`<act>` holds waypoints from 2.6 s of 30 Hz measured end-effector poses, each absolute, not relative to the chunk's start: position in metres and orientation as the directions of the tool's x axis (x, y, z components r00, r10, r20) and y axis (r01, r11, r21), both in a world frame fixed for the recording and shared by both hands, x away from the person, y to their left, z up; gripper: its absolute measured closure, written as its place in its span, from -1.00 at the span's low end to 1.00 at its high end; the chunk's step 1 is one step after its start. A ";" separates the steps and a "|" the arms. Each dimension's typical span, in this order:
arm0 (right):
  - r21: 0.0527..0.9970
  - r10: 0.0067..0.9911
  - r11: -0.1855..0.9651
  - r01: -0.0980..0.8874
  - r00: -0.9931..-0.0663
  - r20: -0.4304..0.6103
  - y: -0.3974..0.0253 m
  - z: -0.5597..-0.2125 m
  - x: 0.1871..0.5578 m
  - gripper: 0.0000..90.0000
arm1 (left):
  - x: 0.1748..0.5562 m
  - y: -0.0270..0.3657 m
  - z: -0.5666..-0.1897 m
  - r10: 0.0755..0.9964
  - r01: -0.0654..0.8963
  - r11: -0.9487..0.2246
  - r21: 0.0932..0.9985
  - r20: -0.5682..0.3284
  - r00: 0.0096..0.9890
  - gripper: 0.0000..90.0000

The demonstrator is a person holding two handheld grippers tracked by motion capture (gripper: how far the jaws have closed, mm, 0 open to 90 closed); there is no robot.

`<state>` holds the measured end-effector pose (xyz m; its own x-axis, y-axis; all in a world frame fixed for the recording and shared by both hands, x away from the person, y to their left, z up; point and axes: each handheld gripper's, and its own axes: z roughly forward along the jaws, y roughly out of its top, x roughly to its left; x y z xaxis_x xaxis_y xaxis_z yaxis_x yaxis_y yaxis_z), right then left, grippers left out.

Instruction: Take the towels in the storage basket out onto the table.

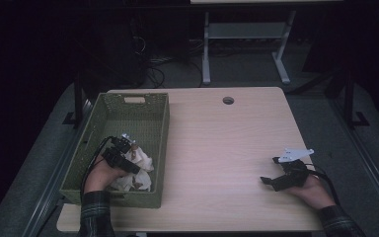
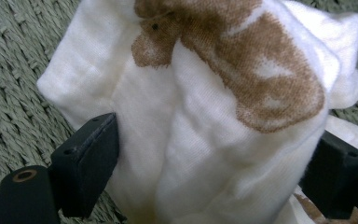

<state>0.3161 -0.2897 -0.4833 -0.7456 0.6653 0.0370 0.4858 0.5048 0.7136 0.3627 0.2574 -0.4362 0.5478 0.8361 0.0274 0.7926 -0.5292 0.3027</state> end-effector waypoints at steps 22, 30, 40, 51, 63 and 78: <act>0.714 0.666 0.504 0.486 -0.745 0.037 -0.290 -0.483 0.316 -0.87 | 0.357 0.266 -0.411 0.827 0.770 -0.470 0.431 -0.090 0.555 0.61; 0.714 0.667 0.503 0.487 -0.744 0.037 -0.290 -0.483 0.316 -0.87 | 0.354 0.275 -0.400 0.827 0.741 -0.416 0.527 -0.121 0.549 0.59; 0.714 0.667 0.504 0.487 -0.744 0.037 -0.290 -0.483 0.316 -0.87 | 0.349 0.278 -0.385 0.814 0.702 -0.372 0.608 -0.150 0.561 0.59; 0.714 0.667 0.504 0.487 -0.744 0.037 -0.290 -0.483 0.316 -0.87 | 0.344 0.278 -0.369 0.797 0.659 -0.344 0.669 -0.164 0.582 0.59; 0.714 0.667 0.503 0.487 -0.744 0.038 -0.290 -0.483 0.316 -0.87 | 0.337 0.274 -0.342 0.781 0.597 -0.315 0.738 -0.155 0.605 0.60; 0.714 0.670 0.502 0.489 -0.742 0.037 -0.289 -0.483 0.316 -0.87 | 0.330 0.253 -0.303 0.723 0.491 -0.257 0.832 -0.171 0.670 0.61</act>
<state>0.3162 -0.2893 -0.4833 -0.7418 0.6695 0.0374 0.4887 0.5017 0.7138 0.3296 0.2529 -0.3030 0.6696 0.7227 -0.1714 0.4908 -0.2573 0.8324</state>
